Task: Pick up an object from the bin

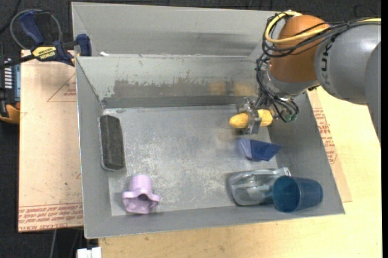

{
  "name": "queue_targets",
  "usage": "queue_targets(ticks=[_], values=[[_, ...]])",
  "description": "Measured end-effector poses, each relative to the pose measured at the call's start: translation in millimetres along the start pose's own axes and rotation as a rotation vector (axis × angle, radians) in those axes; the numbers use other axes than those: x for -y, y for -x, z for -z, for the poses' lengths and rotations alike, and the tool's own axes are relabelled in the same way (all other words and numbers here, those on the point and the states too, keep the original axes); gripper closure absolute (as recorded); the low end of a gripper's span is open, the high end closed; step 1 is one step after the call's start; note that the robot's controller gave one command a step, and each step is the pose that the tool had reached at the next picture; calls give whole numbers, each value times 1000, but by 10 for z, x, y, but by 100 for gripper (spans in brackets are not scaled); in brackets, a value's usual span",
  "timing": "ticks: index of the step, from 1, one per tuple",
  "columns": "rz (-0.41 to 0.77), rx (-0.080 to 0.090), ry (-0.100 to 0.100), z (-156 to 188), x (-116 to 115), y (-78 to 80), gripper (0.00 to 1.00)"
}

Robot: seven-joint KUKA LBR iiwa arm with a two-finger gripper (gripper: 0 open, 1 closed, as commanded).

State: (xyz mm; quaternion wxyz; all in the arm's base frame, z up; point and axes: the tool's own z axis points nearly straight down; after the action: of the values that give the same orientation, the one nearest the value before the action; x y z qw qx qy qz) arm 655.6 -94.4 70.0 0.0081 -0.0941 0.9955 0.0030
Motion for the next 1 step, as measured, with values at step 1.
queue_targets(ticks=[1], values=[[0,0,0,1,0,0,100]])
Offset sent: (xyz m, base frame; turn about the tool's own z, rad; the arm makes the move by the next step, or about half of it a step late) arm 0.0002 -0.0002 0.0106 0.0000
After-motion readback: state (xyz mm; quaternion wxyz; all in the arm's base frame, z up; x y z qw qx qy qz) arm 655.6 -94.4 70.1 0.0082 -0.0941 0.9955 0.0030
